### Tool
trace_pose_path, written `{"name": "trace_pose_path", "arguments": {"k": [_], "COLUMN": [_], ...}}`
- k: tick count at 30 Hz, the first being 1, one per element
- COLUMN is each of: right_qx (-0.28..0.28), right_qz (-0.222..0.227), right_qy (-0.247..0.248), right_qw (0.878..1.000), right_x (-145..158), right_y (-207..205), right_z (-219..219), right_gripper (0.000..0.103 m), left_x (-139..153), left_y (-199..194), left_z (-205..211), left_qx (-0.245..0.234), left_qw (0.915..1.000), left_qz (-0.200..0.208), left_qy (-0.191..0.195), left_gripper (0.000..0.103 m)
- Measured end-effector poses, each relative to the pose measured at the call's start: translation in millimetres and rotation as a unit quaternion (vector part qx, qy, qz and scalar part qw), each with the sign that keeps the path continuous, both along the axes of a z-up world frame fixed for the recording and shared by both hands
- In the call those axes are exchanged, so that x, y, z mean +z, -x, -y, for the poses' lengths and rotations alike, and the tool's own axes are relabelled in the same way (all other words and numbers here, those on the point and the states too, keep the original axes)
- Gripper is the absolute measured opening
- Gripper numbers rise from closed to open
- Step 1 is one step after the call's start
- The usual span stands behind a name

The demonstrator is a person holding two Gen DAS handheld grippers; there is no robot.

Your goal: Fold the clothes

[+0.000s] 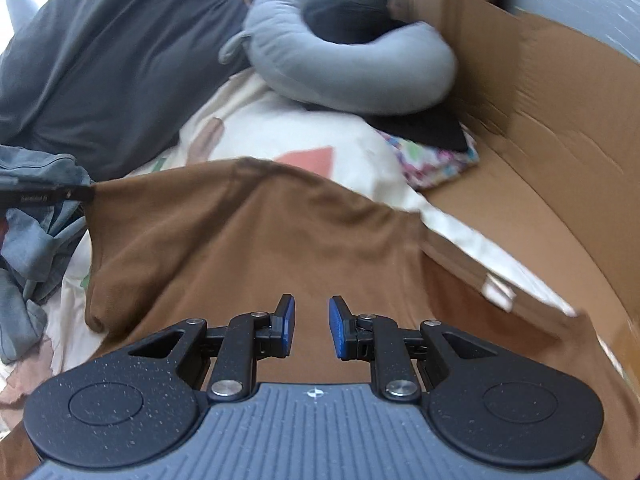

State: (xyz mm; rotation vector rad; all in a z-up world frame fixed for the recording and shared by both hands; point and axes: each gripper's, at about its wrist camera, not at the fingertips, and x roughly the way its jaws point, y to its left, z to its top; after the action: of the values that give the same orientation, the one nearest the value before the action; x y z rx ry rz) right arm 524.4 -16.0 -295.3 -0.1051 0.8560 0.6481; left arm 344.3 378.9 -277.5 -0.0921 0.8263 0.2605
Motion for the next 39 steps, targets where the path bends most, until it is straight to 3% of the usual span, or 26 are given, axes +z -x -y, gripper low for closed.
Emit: {"name": "trace_pose_path", "arguments": {"k": [23,31,34,39], "right_qx": [-0.027,-0.071,-0.083,-0.098], "right_qz": [0.011,0.012,0.009,0.005], "right_qy": [0.029,0.048,0.055,0.046], "right_qw": [0.999,0.996,0.995,0.994], "right_x": [-24,-29,-28,-22], "right_y": [-79,-94,-97,-103], "right_z": [-148,-165,-170,-171], "right_gripper": [0.025,0.022,0.022,0.022], "left_x": [-28,-46,-48,-39], "left_y": [-59,-80,-78,-61], "left_z": [-57,-65,-67,-60], "left_qx": [0.003,0.000,0.014,0.024], "left_qw": [0.9995,0.9990,0.9983,0.9979], "left_qz": [-0.005,-0.025,-0.030,-0.023], "left_qy": [0.032,0.038,0.047,0.055], "left_gripper": [0.003,0.003,0.009,0.011]}}
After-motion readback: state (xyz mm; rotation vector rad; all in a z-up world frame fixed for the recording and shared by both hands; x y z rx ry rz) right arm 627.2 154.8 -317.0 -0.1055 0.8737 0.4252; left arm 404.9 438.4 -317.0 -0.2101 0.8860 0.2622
